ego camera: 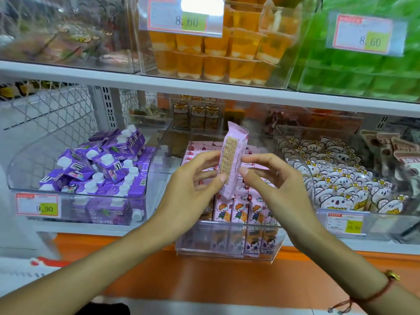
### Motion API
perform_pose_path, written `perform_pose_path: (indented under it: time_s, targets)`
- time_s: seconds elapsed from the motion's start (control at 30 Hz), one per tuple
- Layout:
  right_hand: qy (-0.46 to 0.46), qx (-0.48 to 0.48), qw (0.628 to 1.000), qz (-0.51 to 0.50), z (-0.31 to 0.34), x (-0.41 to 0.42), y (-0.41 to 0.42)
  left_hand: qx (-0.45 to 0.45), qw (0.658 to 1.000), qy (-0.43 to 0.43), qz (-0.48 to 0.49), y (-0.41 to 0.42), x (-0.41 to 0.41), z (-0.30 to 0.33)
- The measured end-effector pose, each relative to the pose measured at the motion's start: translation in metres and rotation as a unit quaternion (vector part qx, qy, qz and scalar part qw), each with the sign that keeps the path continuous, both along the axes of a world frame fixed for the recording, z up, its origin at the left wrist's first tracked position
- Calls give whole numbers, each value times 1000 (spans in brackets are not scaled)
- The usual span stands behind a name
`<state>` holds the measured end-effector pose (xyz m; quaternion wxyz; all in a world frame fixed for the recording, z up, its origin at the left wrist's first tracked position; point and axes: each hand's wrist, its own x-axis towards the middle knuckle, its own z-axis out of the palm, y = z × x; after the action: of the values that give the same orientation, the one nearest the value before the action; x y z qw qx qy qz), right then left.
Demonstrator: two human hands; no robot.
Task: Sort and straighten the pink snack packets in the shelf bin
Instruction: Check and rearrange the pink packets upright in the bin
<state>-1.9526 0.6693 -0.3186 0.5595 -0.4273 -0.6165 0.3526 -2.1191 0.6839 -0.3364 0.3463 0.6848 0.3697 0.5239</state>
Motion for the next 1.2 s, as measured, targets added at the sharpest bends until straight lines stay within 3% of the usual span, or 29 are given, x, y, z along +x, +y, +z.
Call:
perform_pose_path:
  time_s: [0.23, 0.37, 0.43, 0.57, 0.7, 0.9, 1.03, 1.2]
  targets:
    - [4, 69, 998, -11, -3, 0, 0, 12, 997, 12, -75, -1, 0, 0]
    - [-15, 83, 996, -10, -3, -1, -2, 56, 997, 44, -34, -1, -1, 4]
    - [-20, 89, 996, -14, -2, -3, -3, 37, 998, 40, -30, -2, -3, 8]
    - [-26, 82, 996, -14, 5, 0, -2, -115, 989, -36, -82, -3, -4, 16]
    - [-40, 16, 999, 5, 4, 3, 2, -319, 928, -153, -117, -3, -4, 22]
    - [-38, -53, 998, 18, -1, 5, 6, -430, 865, -234, -112, -1, -3, 25]
    - [-17, -64, 997, 28, 1, 5, 5, -393, 894, -177, -118, -2, -3, 25]
    - [-7, -41, 997, 62, 0, 9, 2, -204, 975, -58, -64, -2, -4, 21]
